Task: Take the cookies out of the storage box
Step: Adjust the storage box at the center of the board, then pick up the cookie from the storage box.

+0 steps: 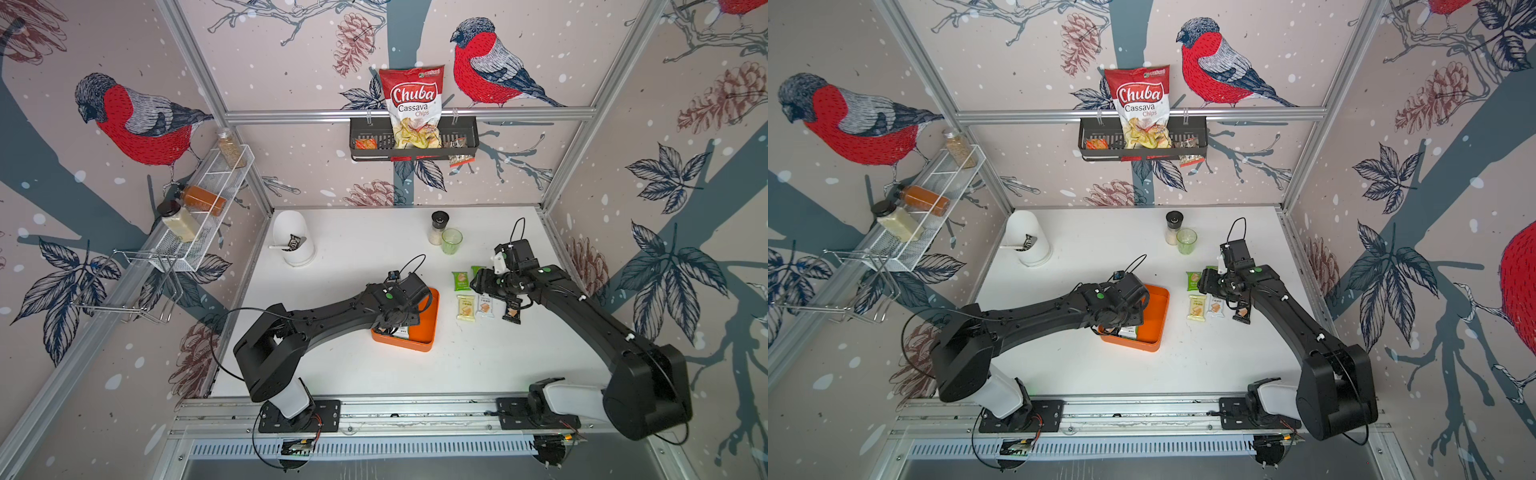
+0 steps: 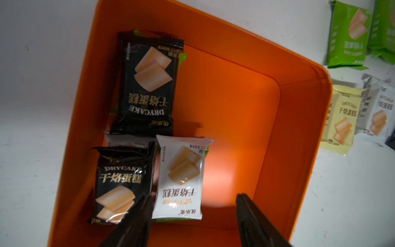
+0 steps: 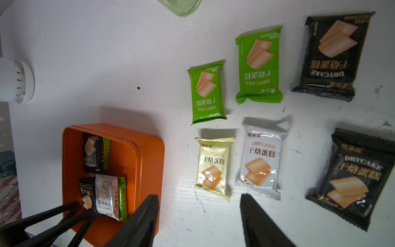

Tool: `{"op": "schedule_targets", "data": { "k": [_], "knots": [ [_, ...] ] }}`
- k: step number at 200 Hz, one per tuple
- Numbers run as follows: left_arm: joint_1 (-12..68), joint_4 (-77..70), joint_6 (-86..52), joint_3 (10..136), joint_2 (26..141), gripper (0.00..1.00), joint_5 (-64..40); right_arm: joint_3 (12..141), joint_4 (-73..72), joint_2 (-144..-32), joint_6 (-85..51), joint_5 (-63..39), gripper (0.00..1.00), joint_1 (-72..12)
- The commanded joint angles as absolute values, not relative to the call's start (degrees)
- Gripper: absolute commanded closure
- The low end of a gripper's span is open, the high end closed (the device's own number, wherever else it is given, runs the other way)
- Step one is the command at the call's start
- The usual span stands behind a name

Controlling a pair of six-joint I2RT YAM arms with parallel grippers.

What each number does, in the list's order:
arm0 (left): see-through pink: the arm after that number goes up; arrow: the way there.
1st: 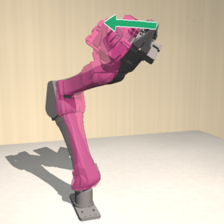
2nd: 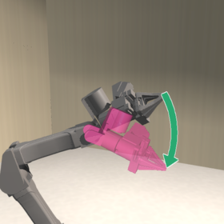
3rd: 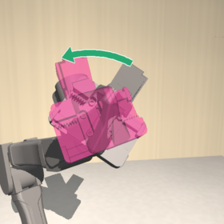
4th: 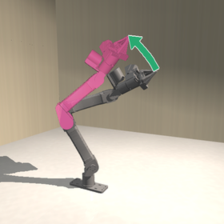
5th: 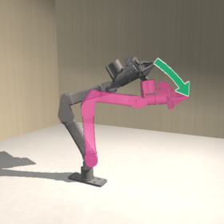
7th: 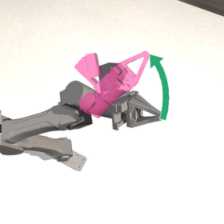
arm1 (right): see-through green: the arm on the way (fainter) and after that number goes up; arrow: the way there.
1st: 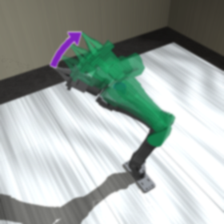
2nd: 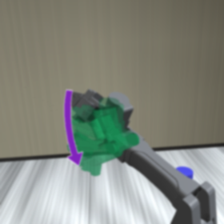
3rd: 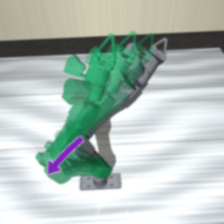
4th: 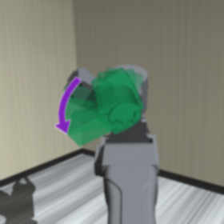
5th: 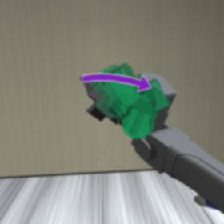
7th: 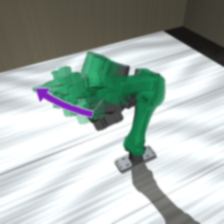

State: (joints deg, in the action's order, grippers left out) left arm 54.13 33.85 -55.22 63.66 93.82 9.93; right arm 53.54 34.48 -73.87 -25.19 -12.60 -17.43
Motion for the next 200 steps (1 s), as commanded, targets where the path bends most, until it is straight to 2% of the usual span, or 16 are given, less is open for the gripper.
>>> {"op": "schedule_targets", "data": {
  "k": [1,69,155,200],
  "knots": [
    [54.4,36.9,-54.0,66.0,96.4,0.35,11.2,53.2,33.7,-73.0,-23.7,-13.3,0.34,-16.8],
    [54.4,43.5,-51.8,71.1,103.2,0.37,13.4,54.2,34.8,-73.4,-21.7,-13.8,0.34,-13.4],
    [54.4,42.0,-51.1,69.2,105.0,0.37,10.2,54.4,35.1,-73.8,-21.4,-14.3,0.34,-12.6],
    [54.4,41.0,-50.7,69.5,105.5,0.44,9.9,54.4,35.2,-73.5,-21.3,-14.0,0.34,-12.3]
  ]
}}
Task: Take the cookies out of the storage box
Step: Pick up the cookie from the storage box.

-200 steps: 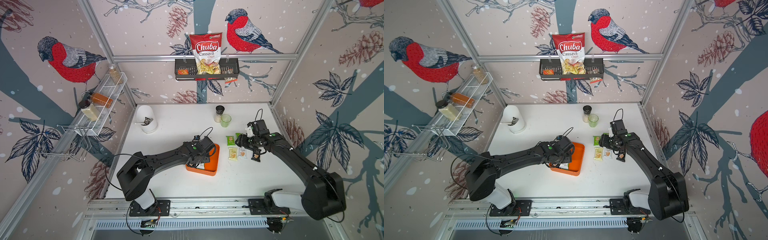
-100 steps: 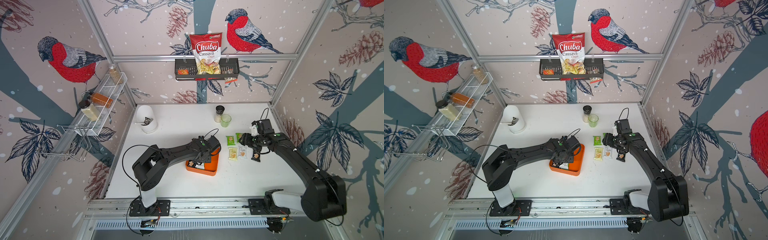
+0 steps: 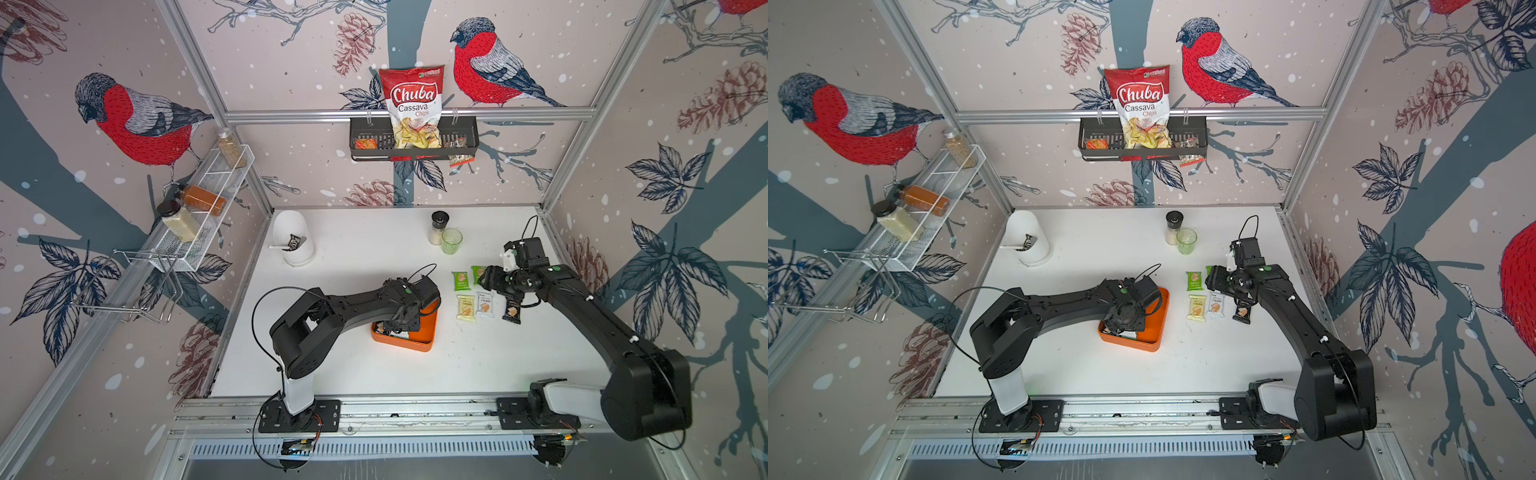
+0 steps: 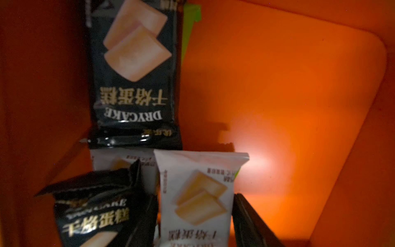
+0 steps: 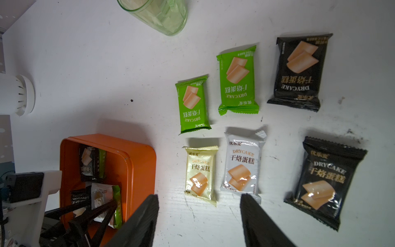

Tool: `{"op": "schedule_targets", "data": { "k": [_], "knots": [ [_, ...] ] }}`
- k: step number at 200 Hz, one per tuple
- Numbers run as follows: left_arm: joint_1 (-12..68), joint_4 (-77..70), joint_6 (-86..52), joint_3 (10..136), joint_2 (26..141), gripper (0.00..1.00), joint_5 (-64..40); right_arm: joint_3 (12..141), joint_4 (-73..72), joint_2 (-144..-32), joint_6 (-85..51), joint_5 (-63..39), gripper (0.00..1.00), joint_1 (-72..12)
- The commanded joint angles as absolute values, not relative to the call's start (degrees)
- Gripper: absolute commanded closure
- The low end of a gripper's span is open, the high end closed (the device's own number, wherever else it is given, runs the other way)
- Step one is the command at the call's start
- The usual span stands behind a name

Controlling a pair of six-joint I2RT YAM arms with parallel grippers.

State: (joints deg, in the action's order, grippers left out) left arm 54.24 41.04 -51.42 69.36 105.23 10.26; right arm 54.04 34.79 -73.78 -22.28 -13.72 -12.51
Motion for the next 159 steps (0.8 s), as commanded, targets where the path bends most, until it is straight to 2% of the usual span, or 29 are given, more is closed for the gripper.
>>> {"op": "schedule_targets", "data": {
  "k": [1,49,159],
  "knots": [
    [54.4,41.0,-50.7,69.4,105.5,0.44,9.9,54.4,35.2,-73.5,-21.3,-14.0,0.34,-12.3],
    [54.4,40.7,-50.2,69.7,105.7,0.6,9.5,54.8,35.6,-73.4,-21.1,-13.8,0.34,-12.0],
    [54.4,40.3,-54.5,68.8,96.8,0.64,9.2,54.2,34.7,-72.0,-22.7,-16.6,0.34,-12.0]
  ]
}}
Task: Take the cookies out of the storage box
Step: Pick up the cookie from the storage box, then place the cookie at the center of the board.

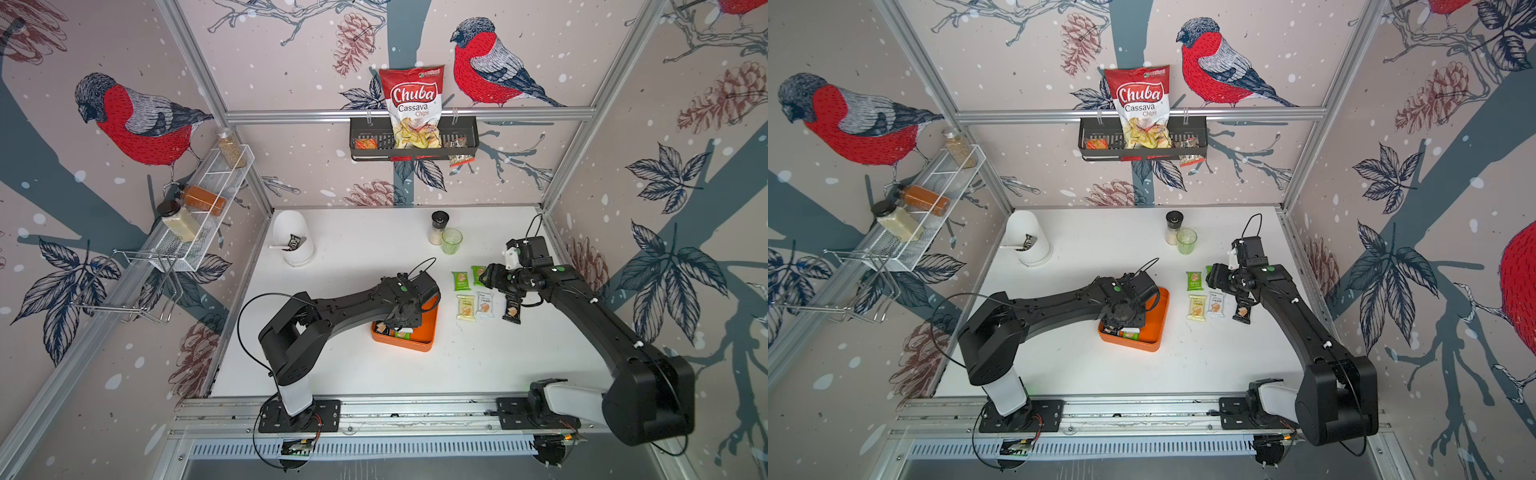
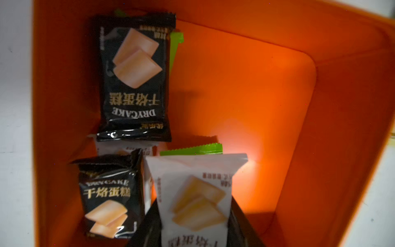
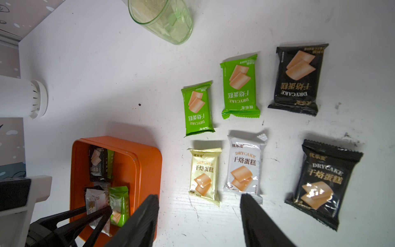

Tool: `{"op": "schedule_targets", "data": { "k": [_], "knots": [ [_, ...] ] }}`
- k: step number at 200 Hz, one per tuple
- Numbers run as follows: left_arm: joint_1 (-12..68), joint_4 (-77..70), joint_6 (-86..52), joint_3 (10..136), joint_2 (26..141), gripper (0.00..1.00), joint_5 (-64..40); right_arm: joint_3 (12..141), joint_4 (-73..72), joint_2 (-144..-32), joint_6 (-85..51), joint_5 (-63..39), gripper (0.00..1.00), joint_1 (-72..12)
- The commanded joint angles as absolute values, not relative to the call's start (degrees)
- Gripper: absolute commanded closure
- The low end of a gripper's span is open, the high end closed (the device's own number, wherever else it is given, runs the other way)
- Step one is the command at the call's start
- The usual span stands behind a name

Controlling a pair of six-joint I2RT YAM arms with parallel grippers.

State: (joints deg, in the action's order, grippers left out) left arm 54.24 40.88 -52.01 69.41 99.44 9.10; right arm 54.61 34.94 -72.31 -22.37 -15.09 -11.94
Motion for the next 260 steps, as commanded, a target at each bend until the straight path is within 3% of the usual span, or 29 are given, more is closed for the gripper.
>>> {"op": "schedule_targets", "data": {
  "k": [1,91,154,208,260],
  "knots": [
    [54.4,40.3,-54.6,68.7,96.6,0.64,9.2,54.2,34.8,-72.0,-22.6,-16.7,0.34,-12.0],
    [52.7,42.9,-58.9,68.6,87.8,0.64,15.2,51.3,30.7,-69.8,-24.9,-20.9,0.34,-15.3],
    [38.3,38.6,-45.8,65.2,84.1,0.63,12.9,51.6,27.6,-70.2,-30.0,-19.0,0.34,-18.9],
    [24.2,33.7,-30.6,68.6,92.7,0.63,7.3,53.0,29.0,-69.0,-33.6,-14.9,0.34,-18.9],
    [19.6,32.8,-22.1,76.2,104.9,0.63,7.6,53.3,27.5,-69.9,-37.6,-12.5,0.34,-18.9]
  ]
}}
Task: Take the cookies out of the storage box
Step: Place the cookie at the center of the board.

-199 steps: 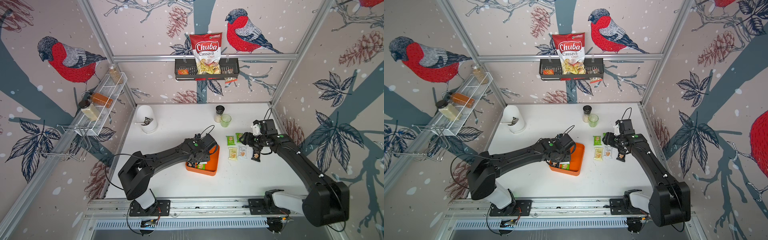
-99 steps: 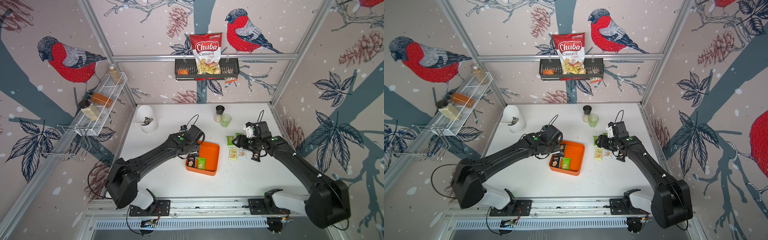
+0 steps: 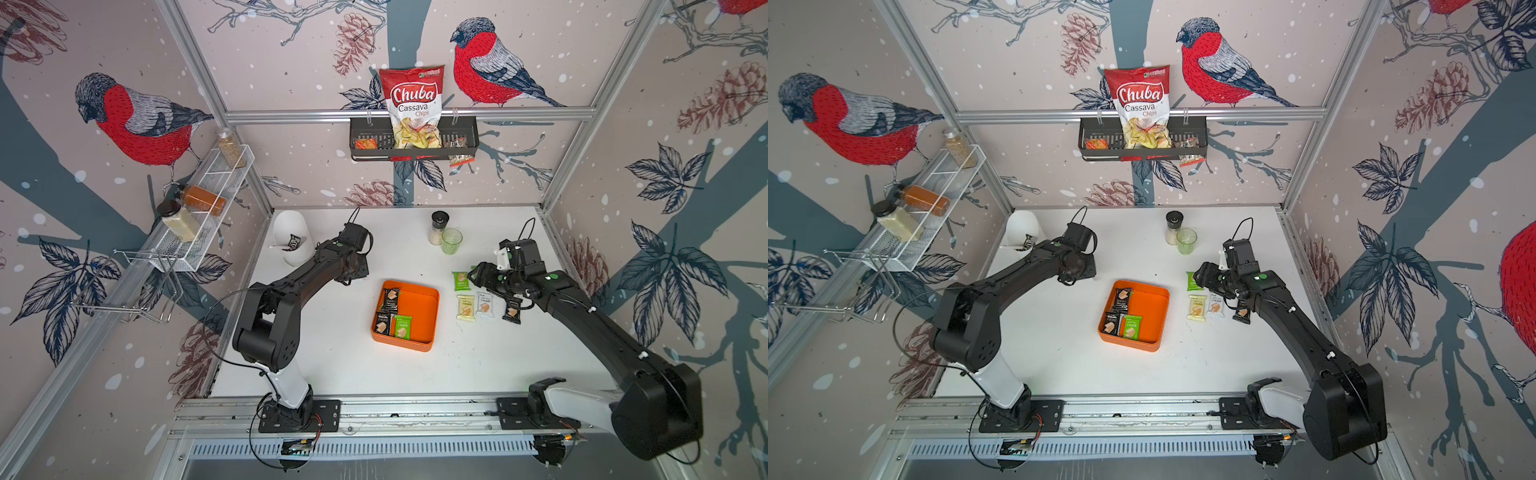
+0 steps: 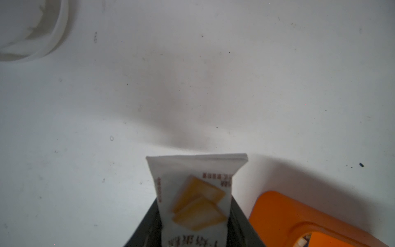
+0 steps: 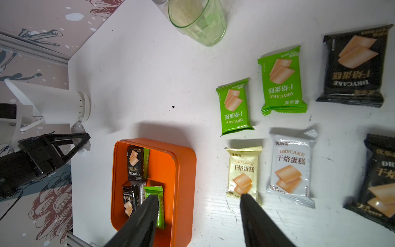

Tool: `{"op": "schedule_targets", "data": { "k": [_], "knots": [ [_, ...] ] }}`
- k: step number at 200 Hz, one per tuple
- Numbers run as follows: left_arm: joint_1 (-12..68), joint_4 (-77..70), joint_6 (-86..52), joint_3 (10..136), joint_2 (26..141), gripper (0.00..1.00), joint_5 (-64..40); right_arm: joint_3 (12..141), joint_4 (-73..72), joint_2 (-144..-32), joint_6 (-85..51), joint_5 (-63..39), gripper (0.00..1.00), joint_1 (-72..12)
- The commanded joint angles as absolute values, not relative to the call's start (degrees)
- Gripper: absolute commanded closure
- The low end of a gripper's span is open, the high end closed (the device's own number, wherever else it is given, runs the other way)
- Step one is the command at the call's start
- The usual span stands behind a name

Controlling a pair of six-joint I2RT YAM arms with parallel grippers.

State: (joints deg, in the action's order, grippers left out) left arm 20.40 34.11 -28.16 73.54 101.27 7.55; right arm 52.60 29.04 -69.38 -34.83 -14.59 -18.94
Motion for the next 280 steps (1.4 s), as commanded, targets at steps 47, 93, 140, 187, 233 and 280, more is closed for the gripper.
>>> {"op": "schedule_targets", "data": {
  "k": [47,93,140,187,233,280],
  "knots": [
    [19.0,32.0,-19.7,79.9,112.4,0.62,8.0,55.4,27.1,-73.0,-38.7,-11.3,0.34,-19.1],
    [18.4,31.9,-18.6,81.6,116.5,0.61,8.2,56.8,27.4,-75.1,-38.6,-10.9,0.34,-19.3],
    [18.3,31.8,-19.1,81.3,116.8,0.43,8.5,57.9,27.5,-75.9,-38.1,-10.5,0.34,-19.3],
    [18.4,33.5,-20.8,81.0,113.1,0.34,7.7,58.3,27.9,-76.1,-36.5,-10.5,0.34,-19.3],
    [19.2,32.9,-25.5,76.3,103.5,0.33,3.1,57.4,27.7,-75.7,-34.9,-11.8,0.34,-19.2],
    [24.8,31.3,-33.1,68.5,91.7,0.33,0.7,55.4,26.6,-75.3,-33.7,-14.0,0.34,-19.2]
  ]
}}
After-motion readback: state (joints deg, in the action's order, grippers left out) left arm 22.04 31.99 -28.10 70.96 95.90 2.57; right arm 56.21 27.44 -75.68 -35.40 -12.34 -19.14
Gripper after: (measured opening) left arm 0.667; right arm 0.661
